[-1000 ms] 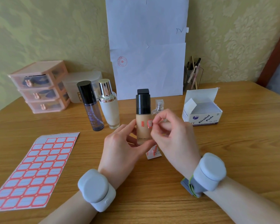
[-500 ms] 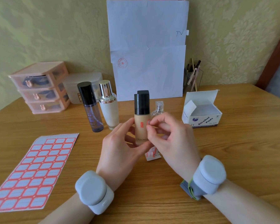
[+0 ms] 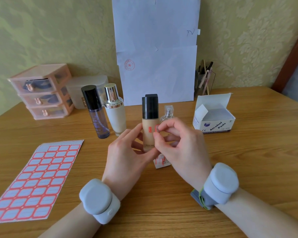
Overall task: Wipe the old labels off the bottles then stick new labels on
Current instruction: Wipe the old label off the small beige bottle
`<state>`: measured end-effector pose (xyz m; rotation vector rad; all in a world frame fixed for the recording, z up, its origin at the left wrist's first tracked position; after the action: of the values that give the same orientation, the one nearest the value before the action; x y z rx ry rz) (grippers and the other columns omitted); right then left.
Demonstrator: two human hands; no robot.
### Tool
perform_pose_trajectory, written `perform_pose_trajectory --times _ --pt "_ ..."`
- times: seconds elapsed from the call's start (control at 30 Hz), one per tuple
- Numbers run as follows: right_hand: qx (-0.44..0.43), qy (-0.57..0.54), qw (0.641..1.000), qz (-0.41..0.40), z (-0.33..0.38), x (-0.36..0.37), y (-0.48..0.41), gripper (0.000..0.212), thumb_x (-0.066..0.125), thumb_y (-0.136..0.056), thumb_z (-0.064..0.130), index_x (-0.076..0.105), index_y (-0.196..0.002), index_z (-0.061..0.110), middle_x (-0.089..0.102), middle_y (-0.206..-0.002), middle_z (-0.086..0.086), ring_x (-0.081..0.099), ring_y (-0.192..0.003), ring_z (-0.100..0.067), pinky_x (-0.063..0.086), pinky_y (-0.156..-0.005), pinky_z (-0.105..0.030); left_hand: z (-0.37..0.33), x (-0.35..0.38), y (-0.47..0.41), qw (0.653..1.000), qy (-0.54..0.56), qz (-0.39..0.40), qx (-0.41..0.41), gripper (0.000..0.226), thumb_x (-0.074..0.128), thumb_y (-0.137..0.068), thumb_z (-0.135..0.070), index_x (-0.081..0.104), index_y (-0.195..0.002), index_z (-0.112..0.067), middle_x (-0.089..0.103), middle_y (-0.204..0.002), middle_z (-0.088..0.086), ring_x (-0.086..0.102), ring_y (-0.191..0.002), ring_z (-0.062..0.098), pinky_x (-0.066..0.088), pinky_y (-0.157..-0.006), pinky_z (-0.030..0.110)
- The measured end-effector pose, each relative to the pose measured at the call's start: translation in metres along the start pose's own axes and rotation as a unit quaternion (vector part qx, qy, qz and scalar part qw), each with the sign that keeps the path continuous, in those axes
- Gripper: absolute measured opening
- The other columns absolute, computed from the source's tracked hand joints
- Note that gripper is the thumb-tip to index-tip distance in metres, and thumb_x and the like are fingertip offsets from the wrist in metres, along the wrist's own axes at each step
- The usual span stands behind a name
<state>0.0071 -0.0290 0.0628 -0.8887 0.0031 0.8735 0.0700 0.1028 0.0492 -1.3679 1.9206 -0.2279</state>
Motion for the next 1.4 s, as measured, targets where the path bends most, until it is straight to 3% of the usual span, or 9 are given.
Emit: perform_pose_trajectory --times 0.27,0.4,0.5,0.7,0.87,1.0,1.13,1.3,1.4 --pt "0.008 0.038 0.999 0.004 -0.001 0.000 -0.001 0.017 0.063 -0.085 0.033 0.068 -0.089 0.017 0.073 -0.081 0.014 0.068 -0.060 -0.003 0.058 -0.052 -0.030 0.004 0.005 0.000 1.000 0.005 0.009 -0.014 0.053 0.074 -0.071 -0.048 0.065 -0.121 -0.032 0.064 -0.093 -0.011 0.065 -0.077 0.007 0.057 -0.065 0.023" --pt "-0.001 0.057 0.998 0.003 0.000 -0.001 -0.002 0.016 0.062 -0.086 0.031 0.066 -0.088 0.016 0.071 -0.074 0.012 0.065 -0.057 -0.005 0.057 -0.052 -0.033 0.000 0.004 0.001 1.000 -0.001 0.013 -0.001 0.046 0.065 -0.069 -0.063 0.056 -0.112 -0.048 0.063 -0.091 -0.012 0.065 -0.079 0.007 0.057 -0.065 0.026" --pt "-0.005 0.059 0.998 -0.001 -0.001 -0.001 -0.002 0.006 0.066 -0.088 0.019 0.062 -0.085 0.015 0.064 -0.064 0.015 0.060 -0.051 -0.007 0.054 -0.050 -0.038 0.000 0.004 0.001 1.000 0.013 0.013 -0.010 0.040 0.064 -0.067 -0.070 0.052 -0.104 -0.060 0.065 -0.089 -0.011 0.066 -0.077 0.007 0.056 -0.065 0.027" --pt "0.011 -0.016 1.000 0.007 -0.003 -0.001 -0.002 0.012 0.052 -0.092 0.037 0.053 -0.092 0.024 0.069 -0.077 0.015 0.069 -0.063 -0.003 0.054 -0.051 -0.021 0.011 0.009 0.000 0.993 0.092 0.042 -0.056 0.045 0.078 -0.069 -0.061 0.068 -0.110 -0.047 0.071 -0.093 -0.009 0.071 -0.076 0.015 0.060 -0.073 0.044" --pt "0.007 -0.009 1.000 0.018 -0.002 0.004 0.000 0.019 0.061 -0.089 0.043 0.057 -0.092 0.024 0.074 -0.087 0.015 0.070 -0.059 -0.006 0.057 -0.050 -0.036 0.004 0.005 0.002 0.998 0.059 0.026 -0.022 0.032 0.073 -0.076 -0.051 0.063 -0.107 -0.052 0.068 -0.088 -0.008 0.069 -0.075 0.010 0.059 -0.068 0.036" --pt "-0.031 0.034 0.999 0.027 0.002 0.004 -0.001 0.015 0.054 -0.095 0.039 0.055 -0.090 0.024 0.069 -0.070 0.007 0.064 -0.054 -0.010 0.052 -0.047 -0.036 0.005 0.008 0.001 0.997 0.060 0.039 -0.031 0.034 0.070 -0.072 -0.059 0.056 -0.103 -0.065 0.068 -0.091 -0.008 0.069 -0.079 0.008 0.058 -0.069 0.029" --pt "-0.048 0.038 0.998 0.025 0.006 0.004 -0.001 0.011 0.051 -0.096 0.036 0.048 -0.089 0.029 0.058 -0.059 0.013 0.055 -0.049 -0.006 0.045 -0.044 -0.024 0.012 0.010 0.001 0.995 0.074 0.045 -0.048 0.031 0.072 -0.077 -0.046 0.060 -0.102 -0.059 0.068 -0.095 -0.007 0.067 -0.083 0.007 0.057 -0.075 0.029" --pt "-0.042 0.019 0.999 0.026 0.005 0.004 -0.001 0.010 0.050 -0.097 0.034 0.046 -0.090 0.028 0.055 -0.061 0.017 0.060 -0.054 -0.006 0.048 -0.046 -0.025 0.018 0.015 0.000 0.982 0.149 0.069 -0.093 0.031 0.078 -0.085 -0.025 0.071 -0.111 -0.041 0.076 -0.098 -0.005 0.074 -0.086 0.012 0.060 -0.084 0.042" --pt "-0.040 0.014 0.999 0.027 0.006 0.004 -0.001 0.009 0.050 -0.098 0.035 0.047 -0.092 0.028 0.061 -0.065 0.012 0.065 -0.059 -0.009 0.054 -0.049 -0.033 0.016 0.015 0.002 0.973 0.191 0.076 -0.102 0.032 0.078 -0.087 -0.021 0.072 -0.115 -0.035 0.078 -0.100 -0.004 0.076 -0.090 0.018 0.059 -0.087 0.050"
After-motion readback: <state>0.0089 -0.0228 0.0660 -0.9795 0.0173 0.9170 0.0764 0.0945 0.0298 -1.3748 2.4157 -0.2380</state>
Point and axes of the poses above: each hand's wrist, its own y-axis away from the middle knuckle, its own x-axis out of the palm, z = x × y, the point moved 9 cm from there along -y, towards the middle knuckle
